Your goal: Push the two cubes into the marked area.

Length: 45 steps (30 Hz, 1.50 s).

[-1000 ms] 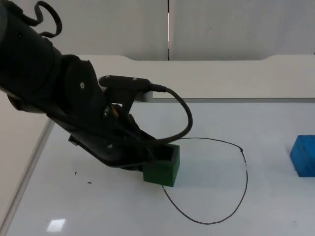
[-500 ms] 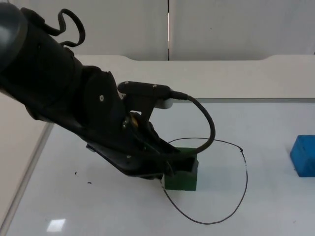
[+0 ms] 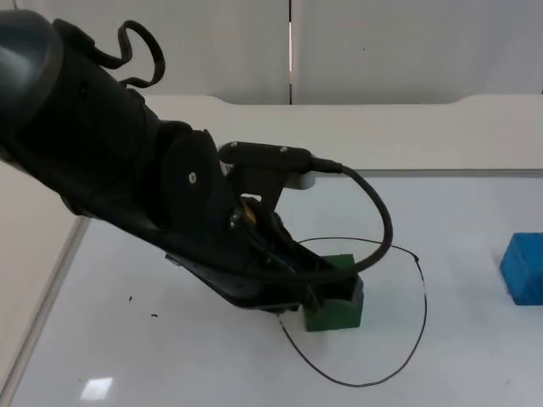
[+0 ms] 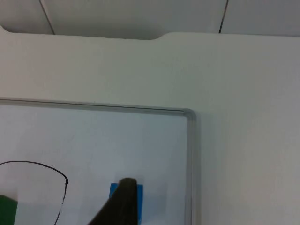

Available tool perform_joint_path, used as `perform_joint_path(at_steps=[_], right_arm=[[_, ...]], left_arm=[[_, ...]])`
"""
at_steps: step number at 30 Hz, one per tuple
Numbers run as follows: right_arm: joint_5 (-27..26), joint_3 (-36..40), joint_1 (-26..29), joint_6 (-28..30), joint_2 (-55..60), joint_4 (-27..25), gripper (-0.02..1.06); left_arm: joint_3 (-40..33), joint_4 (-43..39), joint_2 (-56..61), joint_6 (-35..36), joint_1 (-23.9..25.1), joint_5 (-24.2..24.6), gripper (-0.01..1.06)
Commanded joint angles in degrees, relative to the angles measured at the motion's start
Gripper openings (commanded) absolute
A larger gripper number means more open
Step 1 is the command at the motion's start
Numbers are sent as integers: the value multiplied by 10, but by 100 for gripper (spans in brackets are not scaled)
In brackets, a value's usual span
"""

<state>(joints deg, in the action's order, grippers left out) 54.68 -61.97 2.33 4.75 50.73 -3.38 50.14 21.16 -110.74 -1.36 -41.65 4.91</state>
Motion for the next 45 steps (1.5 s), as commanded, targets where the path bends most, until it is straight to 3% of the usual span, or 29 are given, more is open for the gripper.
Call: perform_joint_path(at_steps=[1,16,30,33,41,45], right_arm=[[2,-2,-4,0,0,-2,103],[1,-2,-4,0,0,-2,103],[0,-2,-4,0,0,2,103],[-2,-2,-4,0,0,2,103],[-4,-2,-4,0,0,2,103],[-1,-1,-4,12,0,2,103]], left_arm=[[5,10,-1,5,-4,-9,0],[10,-30,25,2,-3,-5,0],[-9,-122,300,3,-3,144,0],[-37,-153,402,3,-3,189,0],[-116,-163,599,1,-3,221,0],[-145,-162,719,-20,-3,289,0]])
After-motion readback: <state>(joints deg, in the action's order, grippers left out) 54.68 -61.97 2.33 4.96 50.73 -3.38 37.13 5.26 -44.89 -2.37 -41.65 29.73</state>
